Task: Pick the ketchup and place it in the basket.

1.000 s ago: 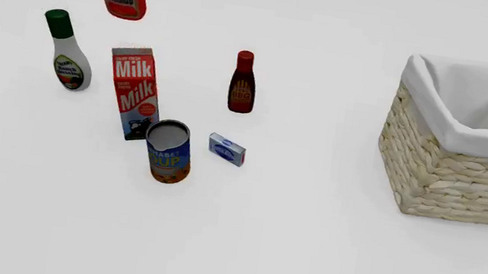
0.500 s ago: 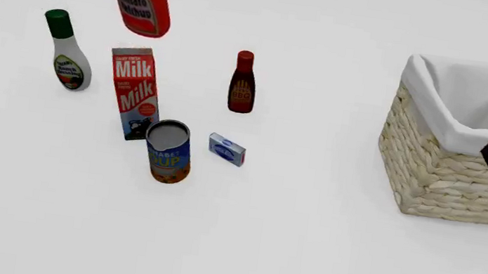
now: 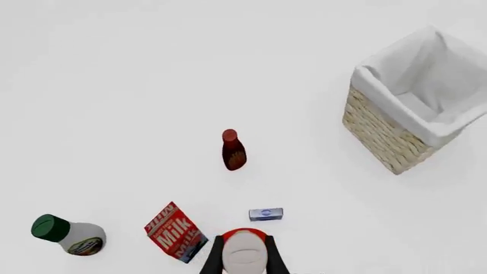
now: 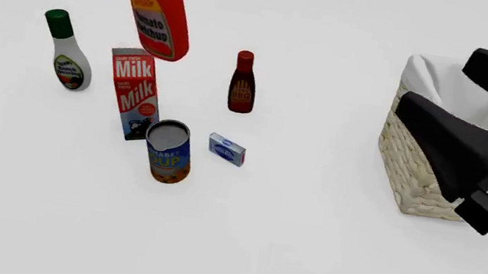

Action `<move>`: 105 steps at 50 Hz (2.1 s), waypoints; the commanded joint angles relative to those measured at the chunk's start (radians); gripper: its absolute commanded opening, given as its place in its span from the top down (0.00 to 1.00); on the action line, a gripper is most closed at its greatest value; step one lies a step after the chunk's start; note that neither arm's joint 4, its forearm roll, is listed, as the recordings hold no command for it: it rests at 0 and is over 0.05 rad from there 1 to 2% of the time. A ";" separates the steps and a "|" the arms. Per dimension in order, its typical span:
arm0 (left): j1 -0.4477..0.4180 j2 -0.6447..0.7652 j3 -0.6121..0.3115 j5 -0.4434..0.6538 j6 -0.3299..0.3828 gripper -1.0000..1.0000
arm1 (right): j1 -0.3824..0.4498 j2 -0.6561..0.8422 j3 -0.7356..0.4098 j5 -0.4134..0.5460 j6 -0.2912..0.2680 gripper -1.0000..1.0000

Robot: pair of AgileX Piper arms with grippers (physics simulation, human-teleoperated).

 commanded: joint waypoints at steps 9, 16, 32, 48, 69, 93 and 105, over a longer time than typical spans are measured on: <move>-0.079 0.002 -0.011 0.011 0.017 1.00 | 0.130 0.175 -0.153 0.037 0.047 0.00; -0.091 0.009 -0.012 0.008 0.016 1.00 | 0.160 0.214 -0.187 0.030 0.055 0.00; -0.123 0.018 -0.001 -0.001 -0.007 1.00 | 0.184 0.320 -0.260 -0.005 0.032 0.00; -0.140 0.014 -0.007 0.010 -0.006 1.00 | 0.223 0.434 -0.317 -0.050 0.030 0.00; -0.156 -0.007 0.006 0.023 -0.023 1.00 | 0.244 0.527 -0.363 -0.116 0.016 0.00; -0.169 -0.038 0.017 0.040 -0.055 1.00 | 0.252 0.593 -0.396 -0.160 0.015 0.00; -0.173 -0.048 0.012 0.054 -0.063 1.00 | 0.255 0.629 -0.400 -0.193 0.030 0.00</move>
